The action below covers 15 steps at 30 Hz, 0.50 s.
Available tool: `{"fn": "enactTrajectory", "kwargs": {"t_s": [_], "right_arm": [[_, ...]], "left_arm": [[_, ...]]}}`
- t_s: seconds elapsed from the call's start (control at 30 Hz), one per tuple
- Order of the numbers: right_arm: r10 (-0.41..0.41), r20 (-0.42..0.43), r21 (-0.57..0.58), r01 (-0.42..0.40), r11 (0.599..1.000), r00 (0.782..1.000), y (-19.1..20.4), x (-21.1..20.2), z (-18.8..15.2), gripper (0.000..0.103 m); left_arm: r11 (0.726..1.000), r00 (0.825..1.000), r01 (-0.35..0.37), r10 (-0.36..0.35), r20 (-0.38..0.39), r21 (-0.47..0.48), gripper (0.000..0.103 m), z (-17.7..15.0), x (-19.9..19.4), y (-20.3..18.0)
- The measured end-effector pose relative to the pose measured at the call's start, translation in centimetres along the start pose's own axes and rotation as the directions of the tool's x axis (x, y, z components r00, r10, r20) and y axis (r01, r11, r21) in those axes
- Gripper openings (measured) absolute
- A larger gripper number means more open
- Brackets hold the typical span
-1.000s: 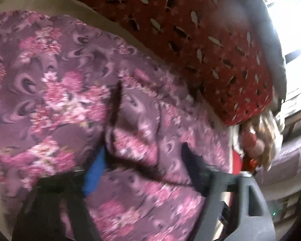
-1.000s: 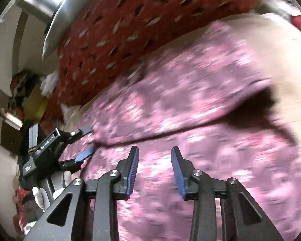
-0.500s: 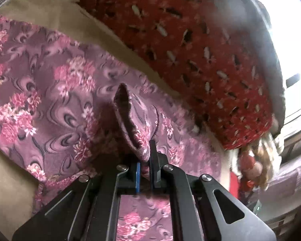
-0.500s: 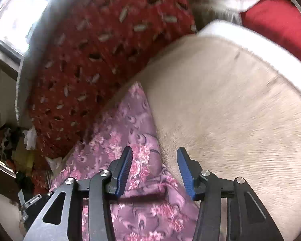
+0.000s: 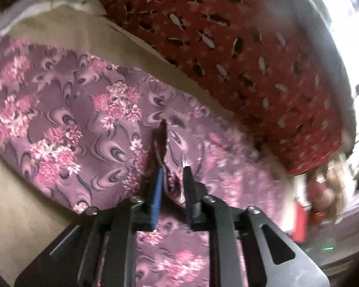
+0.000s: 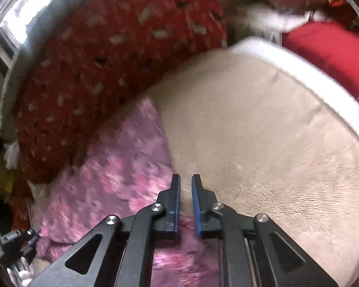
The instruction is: Fold small clothes
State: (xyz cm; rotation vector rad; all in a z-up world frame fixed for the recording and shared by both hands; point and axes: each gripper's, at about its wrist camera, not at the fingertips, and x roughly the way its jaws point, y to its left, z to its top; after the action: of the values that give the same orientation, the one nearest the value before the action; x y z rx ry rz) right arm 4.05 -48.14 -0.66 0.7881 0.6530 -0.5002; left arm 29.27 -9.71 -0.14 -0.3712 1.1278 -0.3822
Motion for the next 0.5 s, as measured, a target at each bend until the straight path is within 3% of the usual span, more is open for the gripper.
{"fn": "enactTrajectory", "kwargs": {"t_s": [0.07,0.1,0.23,0.33,0.43,0.5], "right_arm": [[0.044,-0.006,-0.021,-0.044,0.999,0.999,1.7,-0.4,-0.2,0.013],[0.060,-0.028,-0.047,-0.061,0.997,0.998,2.9,-0.4,-0.6,0.013],[0.115,-0.115,-0.178,-0.134,0.975,0.987,8.9,0.5,-3.0,0.016],[0.162,-0.190,-0.254,-0.208,0.945,0.968,13.6,1.8,-5.3,0.022],[0.196,-0.255,-0.322,-0.275,0.906,0.947,18.7,3.6,-7.6,0.022],[0.213,-0.290,-0.366,-0.313,0.876,0.933,22.1,4.8,-9.1,0.022]], "left_arm": [[0.996,0.994,-0.086,0.088,-0.068,0.028,0.019,-0.7,2.4,0.0],[0.996,0.992,-0.090,0.091,-0.088,0.022,0.019,-0.8,3.1,0.4],[0.998,0.996,-0.005,0.000,-0.085,-0.055,0.018,0.3,1.1,2.3],[0.996,0.999,-0.012,0.009,-0.031,-0.086,0.020,1.4,-1.5,4.3],[0.991,1.000,-0.014,0.015,0.007,-0.130,0.045,2.4,-3.8,7.2],[0.988,0.999,-0.035,0.040,0.030,-0.152,0.047,2.4,-4.7,8.5]]}}
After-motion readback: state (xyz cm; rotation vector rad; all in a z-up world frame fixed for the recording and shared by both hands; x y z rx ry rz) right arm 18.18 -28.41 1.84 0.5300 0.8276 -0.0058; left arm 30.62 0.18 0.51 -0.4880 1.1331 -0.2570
